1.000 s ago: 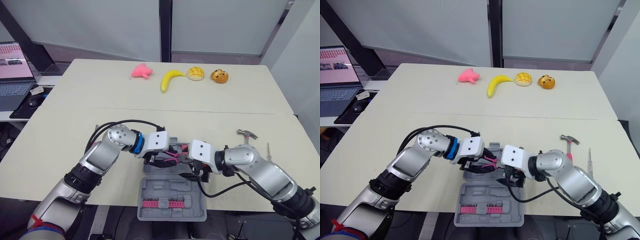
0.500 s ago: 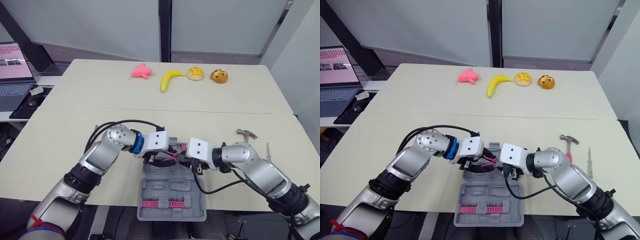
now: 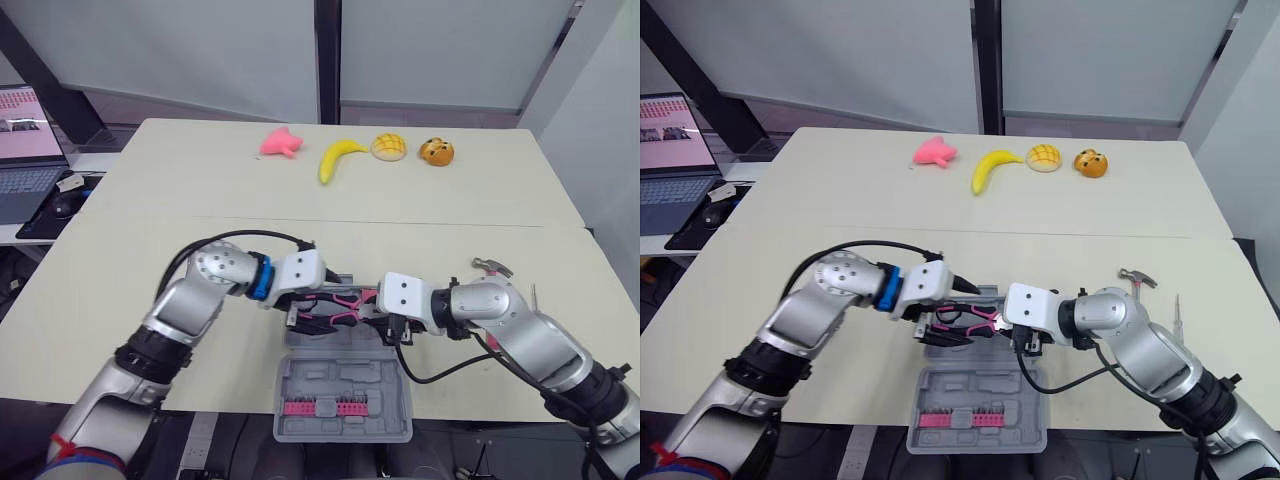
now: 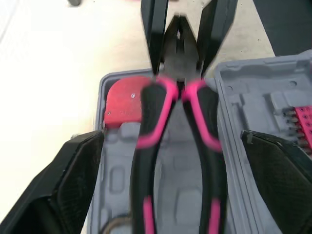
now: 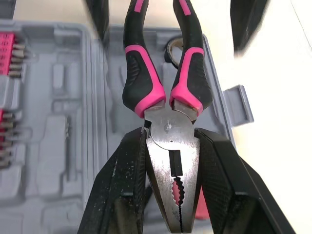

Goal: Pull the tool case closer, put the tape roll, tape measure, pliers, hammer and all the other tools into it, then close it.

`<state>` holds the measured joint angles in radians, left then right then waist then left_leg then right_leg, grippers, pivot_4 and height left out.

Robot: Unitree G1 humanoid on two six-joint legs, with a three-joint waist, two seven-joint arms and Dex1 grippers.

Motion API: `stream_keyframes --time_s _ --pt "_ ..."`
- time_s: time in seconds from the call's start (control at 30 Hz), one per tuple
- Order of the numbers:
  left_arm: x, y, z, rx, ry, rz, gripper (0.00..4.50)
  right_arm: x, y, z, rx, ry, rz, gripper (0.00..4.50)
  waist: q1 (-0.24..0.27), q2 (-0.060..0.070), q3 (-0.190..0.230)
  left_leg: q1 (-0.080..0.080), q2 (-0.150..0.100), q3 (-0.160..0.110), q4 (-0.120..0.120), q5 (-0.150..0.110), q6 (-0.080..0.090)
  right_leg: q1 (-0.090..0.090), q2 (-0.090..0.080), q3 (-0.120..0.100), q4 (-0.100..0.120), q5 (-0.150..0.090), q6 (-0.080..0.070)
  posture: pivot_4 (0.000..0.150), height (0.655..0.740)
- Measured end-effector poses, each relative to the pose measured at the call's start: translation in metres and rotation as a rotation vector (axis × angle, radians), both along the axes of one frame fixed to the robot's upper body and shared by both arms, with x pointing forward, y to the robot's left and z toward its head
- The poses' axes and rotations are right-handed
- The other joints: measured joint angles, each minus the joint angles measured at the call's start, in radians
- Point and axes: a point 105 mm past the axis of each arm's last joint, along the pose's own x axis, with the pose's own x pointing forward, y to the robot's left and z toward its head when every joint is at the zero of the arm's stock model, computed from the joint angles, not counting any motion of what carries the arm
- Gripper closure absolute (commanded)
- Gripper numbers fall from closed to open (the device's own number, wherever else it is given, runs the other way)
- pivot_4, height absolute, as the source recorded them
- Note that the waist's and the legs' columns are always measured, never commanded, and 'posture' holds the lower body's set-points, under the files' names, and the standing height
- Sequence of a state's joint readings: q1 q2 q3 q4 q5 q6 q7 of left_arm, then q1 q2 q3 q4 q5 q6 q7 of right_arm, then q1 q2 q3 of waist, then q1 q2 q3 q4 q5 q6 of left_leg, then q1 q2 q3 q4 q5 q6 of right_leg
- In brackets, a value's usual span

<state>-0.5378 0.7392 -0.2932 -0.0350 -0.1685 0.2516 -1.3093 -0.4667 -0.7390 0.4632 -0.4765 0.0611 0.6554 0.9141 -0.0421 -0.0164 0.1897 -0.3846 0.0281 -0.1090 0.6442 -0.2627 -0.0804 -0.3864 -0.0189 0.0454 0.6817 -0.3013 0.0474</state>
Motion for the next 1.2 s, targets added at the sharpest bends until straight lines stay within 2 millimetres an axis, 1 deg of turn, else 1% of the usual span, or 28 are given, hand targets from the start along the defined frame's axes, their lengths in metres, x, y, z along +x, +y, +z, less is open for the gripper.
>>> stream_keyframes --time_s 0.03,0.1,0.17,0.27,0.37,0.43,0.63,0.8,1.1,1.2 --pt "-0.001 0.011 0.000 0.003 0.005 0.027 0.00 0.001 -0.004 0.004 -0.008 -0.012 -0.005 3.24 -0.001 0.000 0.000 0.000 0.000 0.000 0.000 0.000 0.000 0.000 0.000 0.000 0.000 0.000 0.000 0.150 0.7400" --pt "-0.004 0.027 0.001 -0.007 0.006 0.065 0.00 0.002 -0.011 0.011 -0.027 -0.034 -0.007 3.24 0.000 0.000 0.000 0.000 0.000 0.000 0.000 0.000 0.000 0.000 0.000 0.000 0.000 0.000 0.000 0.150 0.7400" --pt "-0.008 0.037 0.002 -0.029 0.011 0.088 0.00 0.002 -0.014 0.018 -0.048 -0.053 0.010 3.24 0.002 0.000 0.000 0.000 0.000 0.000 0.000 0.000 0.000 0.000 0.000 0.000 0.000 0.000 0.000 0.150 0.7400" --pt "-0.019 0.054 -0.001 -0.034 0.012 0.099 0.00 -0.001 -0.018 0.021 -0.091 -0.054 0.043 3.24 0.002 0.000 0.000 0.000 0.000 0.000 0.000 0.000 0.000 0.000 0.000 0.000 0.000 0.000 0.000 0.150 0.7400" --pt "-0.031 0.071 -0.006 -0.027 0.034 0.122 0.00 -0.001 -0.016 0.025 -0.116 -0.056 0.073 3.24 0.001 0.001 0.001 0.000 0.000 0.001 0.000 0.000 0.000 0.000 0.000 0.000 0.000 0.000 0.000 0.150 0.7400" --pt "-0.037 0.078 -0.009 -0.011 0.033 0.122 0.00 0.000 -0.010 0.023 -0.126 -0.062 0.096 3.24 0.001 0.001 0.001 0.000 0.001 0.000 0.000 0.000 0.000 0.000 0.000 0.000 0.000 0.000 0.000 0.150 0.7400" --pt "-0.045 0.088 -0.016 -0.008 0.036 0.155 0.00 0.004 0.004 -0.005 -0.154 -0.011 0.122 3.24 0.003 0.001 0.001 0.000 0.001 0.001 0.000 0.000 0.000 0.000 0.000 0.000 0.000 0.000 0.000 0.150 0.7400" --pt "-0.047 0.090 -0.017 -0.013 0.016 0.177 0.00 0.008 0.018 -0.022 -0.156 0.024 0.122 3.24 0.003 0.001 0.001 0.000 0.001 0.001 0.000 0.000 0.000 -0.001 0.000 0.000 0.001 0.000 0.000 0.150 0.7400" --pt "-0.044 0.087 -0.014 -0.015 -0.019 0.189 0.00 0.018 0.031 -0.038 -0.159 0.058 0.104 3.24 0.001 0.001 0.001 0.000 0.001 0.001 0.000 0.000 0.000 -0.001 0.000 0.000 0.001 0.000 -0.001 0.150 0.7400" --pt "-0.044 0.088 -0.014 -0.009 -0.025 0.195 0.00 0.019 0.032 -0.042 -0.168 0.066 0.098 3.24 0.001 0.001 0.001 0.000 0.001 0.001 0.000 0.000 0.000 -0.001 0.000 0.000 0.001 0.000 -0.001 0.150 0.7400"
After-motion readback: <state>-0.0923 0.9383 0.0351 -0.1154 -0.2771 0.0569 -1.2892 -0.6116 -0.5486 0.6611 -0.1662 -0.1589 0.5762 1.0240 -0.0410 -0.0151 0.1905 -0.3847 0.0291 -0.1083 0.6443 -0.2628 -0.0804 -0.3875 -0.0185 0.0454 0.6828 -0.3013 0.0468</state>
